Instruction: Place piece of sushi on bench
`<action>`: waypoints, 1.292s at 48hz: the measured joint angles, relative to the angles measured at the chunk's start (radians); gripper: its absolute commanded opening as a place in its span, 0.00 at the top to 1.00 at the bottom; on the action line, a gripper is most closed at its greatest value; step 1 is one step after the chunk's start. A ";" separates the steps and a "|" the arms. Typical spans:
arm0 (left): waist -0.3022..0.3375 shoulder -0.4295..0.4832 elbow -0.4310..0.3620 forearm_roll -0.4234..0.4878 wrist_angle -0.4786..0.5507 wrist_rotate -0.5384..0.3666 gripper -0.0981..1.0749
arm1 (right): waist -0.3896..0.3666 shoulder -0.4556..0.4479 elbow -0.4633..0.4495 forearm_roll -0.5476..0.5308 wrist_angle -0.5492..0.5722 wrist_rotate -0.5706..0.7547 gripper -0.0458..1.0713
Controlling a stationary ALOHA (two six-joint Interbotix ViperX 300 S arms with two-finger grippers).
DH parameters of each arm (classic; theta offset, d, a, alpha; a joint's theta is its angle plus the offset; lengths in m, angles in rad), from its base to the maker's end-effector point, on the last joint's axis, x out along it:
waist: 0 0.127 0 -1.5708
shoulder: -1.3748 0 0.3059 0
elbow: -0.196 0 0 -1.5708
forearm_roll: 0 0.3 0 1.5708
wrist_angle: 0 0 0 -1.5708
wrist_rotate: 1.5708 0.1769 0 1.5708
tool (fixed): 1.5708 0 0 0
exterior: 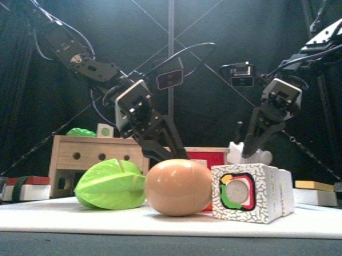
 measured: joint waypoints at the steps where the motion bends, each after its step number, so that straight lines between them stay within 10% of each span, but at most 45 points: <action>1: 0.000 -0.008 0.002 0.000 0.000 0.000 0.47 | 0.000 0.000 0.000 0.000 0.000 0.000 0.24; 22: 0.035 -0.350 0.135 0.034 0.066 0.003 0.47 | 0.002 0.000 0.000 0.000 0.000 0.000 0.24; 62: 0.518 -0.762 0.405 0.124 -0.012 0.000 0.47 | 0.000 0.012 -0.003 0.000 0.000 0.000 0.24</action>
